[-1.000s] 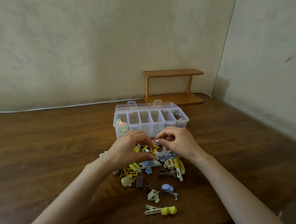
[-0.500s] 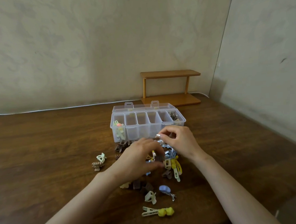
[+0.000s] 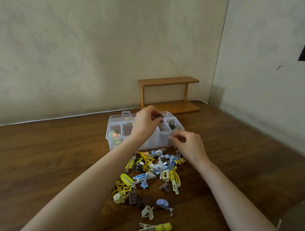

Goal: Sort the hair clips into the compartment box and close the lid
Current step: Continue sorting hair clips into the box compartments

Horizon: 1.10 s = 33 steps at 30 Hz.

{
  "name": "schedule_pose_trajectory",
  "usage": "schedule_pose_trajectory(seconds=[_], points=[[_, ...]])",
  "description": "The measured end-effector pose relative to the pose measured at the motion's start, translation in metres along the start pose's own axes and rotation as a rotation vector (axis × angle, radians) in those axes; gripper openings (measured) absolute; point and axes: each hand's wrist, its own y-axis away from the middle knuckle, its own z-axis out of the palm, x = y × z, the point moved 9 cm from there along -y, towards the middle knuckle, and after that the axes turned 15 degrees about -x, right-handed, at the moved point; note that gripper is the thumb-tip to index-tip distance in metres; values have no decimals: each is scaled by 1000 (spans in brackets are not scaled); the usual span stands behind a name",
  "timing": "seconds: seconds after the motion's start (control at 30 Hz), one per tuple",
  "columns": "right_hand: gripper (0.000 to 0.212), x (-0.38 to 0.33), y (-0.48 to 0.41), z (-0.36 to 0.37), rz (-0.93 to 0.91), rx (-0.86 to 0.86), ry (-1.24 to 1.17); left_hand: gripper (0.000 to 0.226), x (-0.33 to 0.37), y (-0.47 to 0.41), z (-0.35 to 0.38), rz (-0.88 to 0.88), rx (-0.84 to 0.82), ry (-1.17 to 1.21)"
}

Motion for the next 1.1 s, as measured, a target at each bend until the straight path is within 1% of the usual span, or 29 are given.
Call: schedule_pose_trajectory(seconds=[0.13,0.2,0.4,0.53,0.7,0.77,0.87,0.97,1.1], points=[[12,1,0,1,-1,-2,-7,24,-14,-13,10,-71,-14,37],[12,0,0,2,-10,-6,-5,25,-18,-9,5,-76,0,29],[12,-9,1,7,-55,-13,10,17,-26,31,-32,-42,-10,-45],[11,-21,3,14,-109,-61,8,13,-39,71,-55,-52,-21,-79],[10,-35,4,28,-167,-101,23,10,-61,106,-66,-134,-42,-137],[9,-44,2,34,-192,-131,64,8,-70,114,-64,-174,-66,-191],[12,-66,-1,49,-241,-213,166,9,-77,121,-59,-184,-79,-291],[17,-89,-3,66,-303,-236,290,17,-85,121,-52,-231,-114,-317],[26,-105,-11,92,-298,-263,419,23,-87,122,-43,-199,-176,-360]])
